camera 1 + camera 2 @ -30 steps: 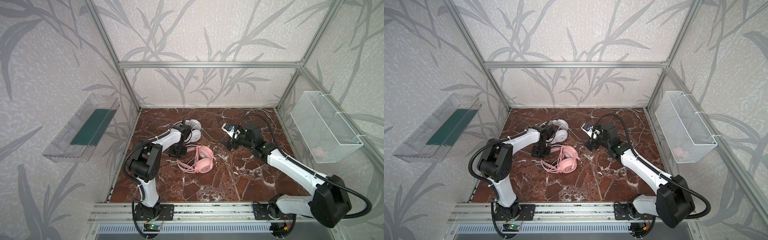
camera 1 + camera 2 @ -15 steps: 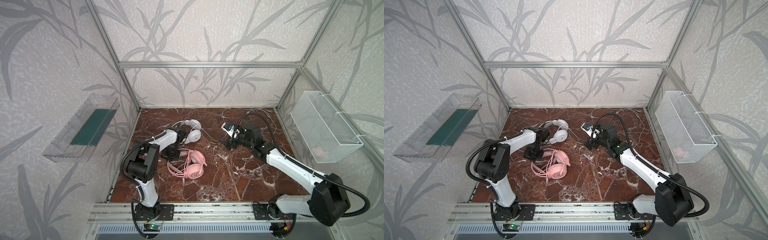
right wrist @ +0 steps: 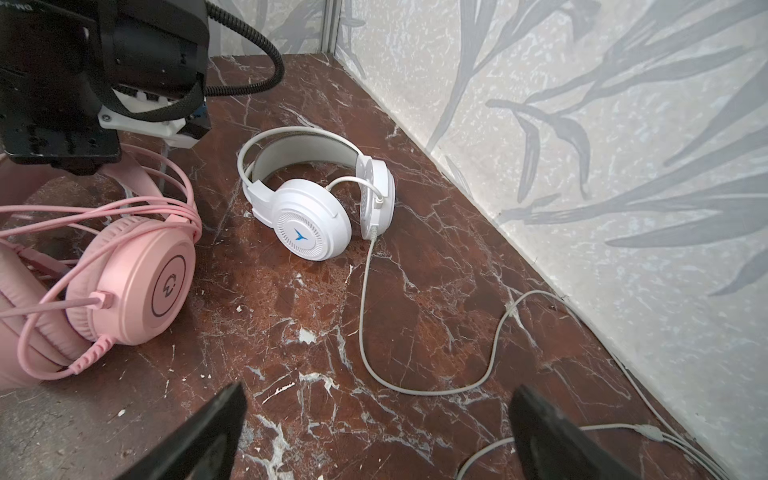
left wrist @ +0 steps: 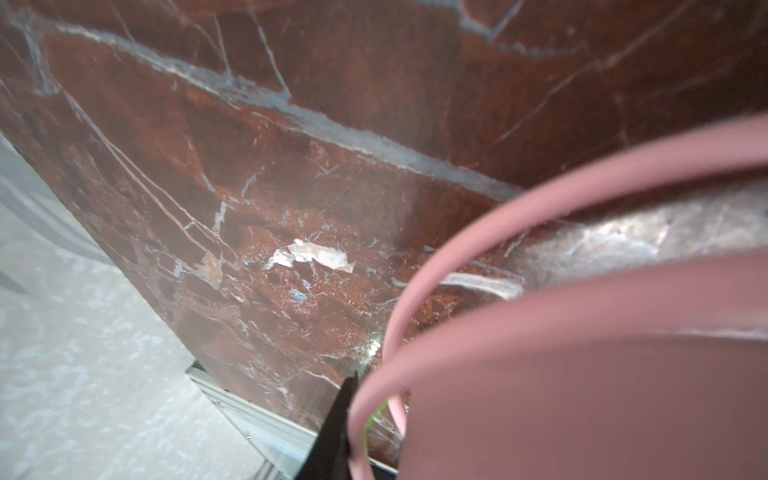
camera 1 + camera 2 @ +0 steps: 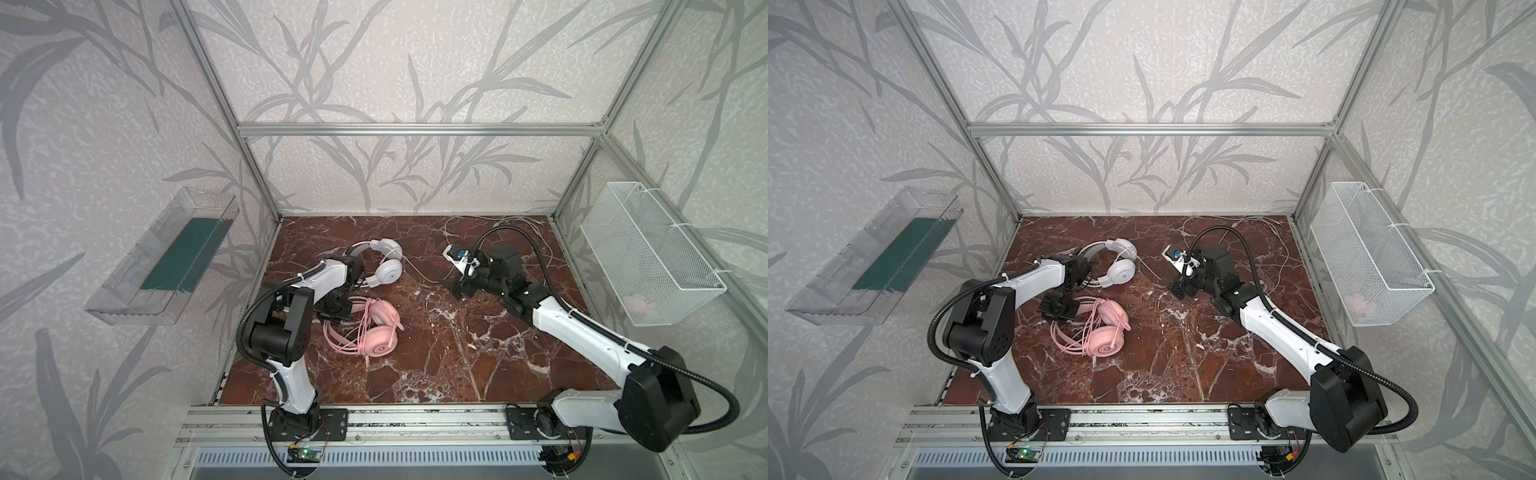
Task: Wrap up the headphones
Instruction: 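Lower the pink headset onto the table with the left gripper while the right holds still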
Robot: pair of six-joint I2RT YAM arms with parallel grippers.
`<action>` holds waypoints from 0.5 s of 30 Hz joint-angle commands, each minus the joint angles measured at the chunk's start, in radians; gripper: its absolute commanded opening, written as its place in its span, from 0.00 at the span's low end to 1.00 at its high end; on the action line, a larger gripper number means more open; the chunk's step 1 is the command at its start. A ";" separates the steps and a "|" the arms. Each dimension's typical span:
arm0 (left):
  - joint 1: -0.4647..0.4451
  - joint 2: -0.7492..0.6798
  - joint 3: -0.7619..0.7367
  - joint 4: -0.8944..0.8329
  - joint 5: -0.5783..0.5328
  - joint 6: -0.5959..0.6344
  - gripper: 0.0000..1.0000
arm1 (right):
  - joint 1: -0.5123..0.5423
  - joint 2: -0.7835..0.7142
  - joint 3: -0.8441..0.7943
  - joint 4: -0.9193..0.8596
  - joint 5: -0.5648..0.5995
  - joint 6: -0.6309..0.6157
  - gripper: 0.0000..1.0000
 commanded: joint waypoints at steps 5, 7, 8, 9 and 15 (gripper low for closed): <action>0.006 -0.011 -0.005 -0.044 -0.037 0.001 0.41 | -0.009 0.001 -0.007 0.026 -0.007 0.005 0.99; 0.007 -0.015 0.004 -0.049 -0.037 -0.001 0.43 | -0.009 0.004 -0.007 0.029 -0.008 0.005 0.99; 0.007 -0.015 0.010 -0.052 -0.035 -0.003 0.44 | -0.009 0.004 -0.007 0.029 -0.008 0.005 0.99; 0.007 -0.018 0.016 -0.053 -0.032 -0.004 0.45 | -0.010 0.006 -0.006 0.029 -0.010 0.005 0.99; 0.007 -0.023 0.027 -0.044 0.051 -0.010 0.46 | -0.010 0.005 -0.007 0.029 -0.010 0.008 0.99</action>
